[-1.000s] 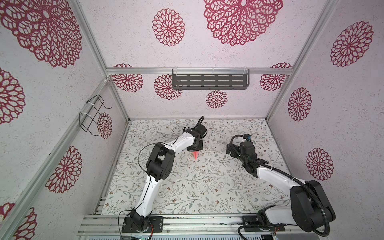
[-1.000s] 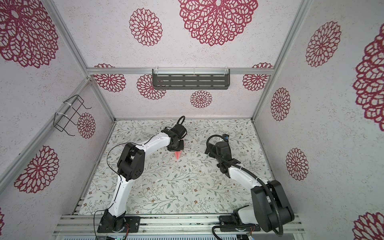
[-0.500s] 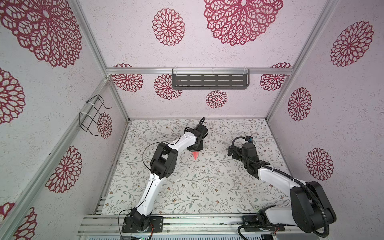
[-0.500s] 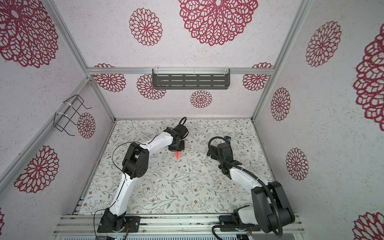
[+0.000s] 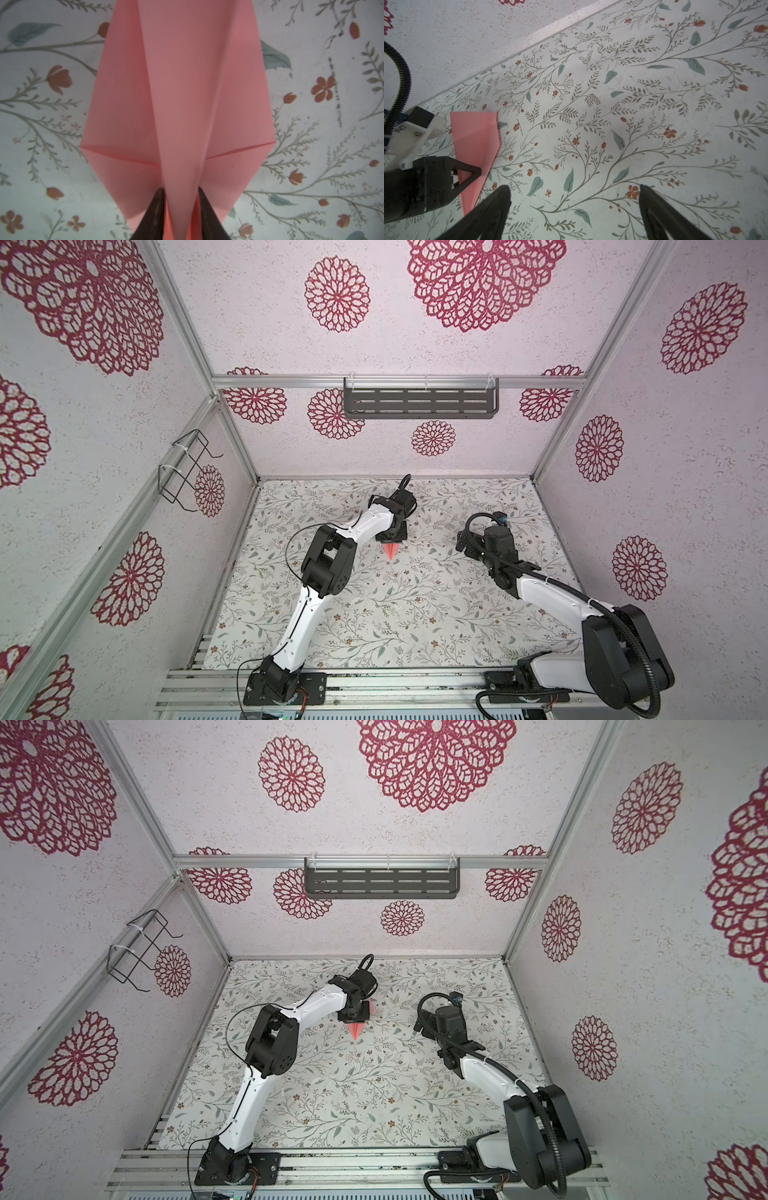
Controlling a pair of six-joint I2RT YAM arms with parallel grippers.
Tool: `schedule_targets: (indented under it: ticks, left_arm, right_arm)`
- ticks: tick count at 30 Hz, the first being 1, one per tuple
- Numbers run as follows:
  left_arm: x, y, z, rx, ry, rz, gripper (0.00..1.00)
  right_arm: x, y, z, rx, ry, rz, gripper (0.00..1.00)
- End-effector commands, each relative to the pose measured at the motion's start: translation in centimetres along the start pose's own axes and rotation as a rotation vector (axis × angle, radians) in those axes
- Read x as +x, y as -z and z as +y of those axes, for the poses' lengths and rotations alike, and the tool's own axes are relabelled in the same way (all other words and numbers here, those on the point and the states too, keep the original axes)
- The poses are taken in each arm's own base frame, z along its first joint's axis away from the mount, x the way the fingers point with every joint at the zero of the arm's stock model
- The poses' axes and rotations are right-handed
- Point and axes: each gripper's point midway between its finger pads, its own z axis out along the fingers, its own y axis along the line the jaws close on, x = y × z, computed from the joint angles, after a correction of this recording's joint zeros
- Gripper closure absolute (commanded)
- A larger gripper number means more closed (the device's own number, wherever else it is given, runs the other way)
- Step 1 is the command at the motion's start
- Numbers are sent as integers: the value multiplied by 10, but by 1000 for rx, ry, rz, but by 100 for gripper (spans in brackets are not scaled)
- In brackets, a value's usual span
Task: Fold a paper plane with a square sheet of paper (pick it up from the middle)
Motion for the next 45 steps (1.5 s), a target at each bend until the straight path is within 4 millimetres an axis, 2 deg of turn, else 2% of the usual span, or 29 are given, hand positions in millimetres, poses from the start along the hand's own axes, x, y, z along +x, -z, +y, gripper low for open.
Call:
schedule_targets:
  ticks: [1,4,6,8,10,11,12,13,15,19,22,25,28,31,34,37,42,45]
  left_arm:
    - [-19,36,1,8,22,-68,64]
    - [-42,84,2,55,48,-173,54]
    - [-49,110,5,84,61,-220,48]
    - [-54,133,14,103,78,-265,44]
    - [-60,154,33,101,106,-316,39]
    - [-60,156,47,86,120,-333,37]
    - [-65,177,64,88,149,-389,33]
    - [-67,184,78,76,167,-424,28]
    - [-67,199,122,8,221,-509,19]
    - [-54,221,211,-196,304,-680,3]
    - [-31,217,272,-283,400,-755,1]
    - [-4,207,327,-359,495,-829,0]
    - [21,202,360,-419,526,-890,1]
    - [33,195,374,-468,492,-904,3]
    - [35,176,375,-432,428,-921,2]
    - [29,164,366,-372,337,-964,2]
    - [21,161,351,-283,214,-1085,3]
    - [19,152,352,-243,197,-1093,2]
  right_arm:
    - [-24,6,11,-22,-15,-46,1]
    - [-38,9,15,-14,4,-73,1]
    - [-48,13,16,-8,16,-96,1]
    - [-61,17,17,-4,41,-139,1]
    - [-78,25,15,10,81,-193,1]
    - [-86,28,13,24,110,-218,1]
    - [-95,33,9,48,135,-250,1]
    - [-103,37,6,65,154,-280,1]
    - [-115,46,-2,82,191,-363,1]
    - [-120,60,-23,99,237,-482,1]
    - [-112,68,-45,148,254,-557,1]
    - [-98,63,-70,217,269,-534,1]
    - [-84,54,-93,264,298,-506,1]
    - [-72,45,-104,255,311,-479,1]
    - [-65,37,-106,208,327,-477,1]
    - [-62,29,-111,184,325,-465,1]
    - [-52,21,-105,82,338,-456,1]
    - [-46,17,-102,49,355,-452,1]
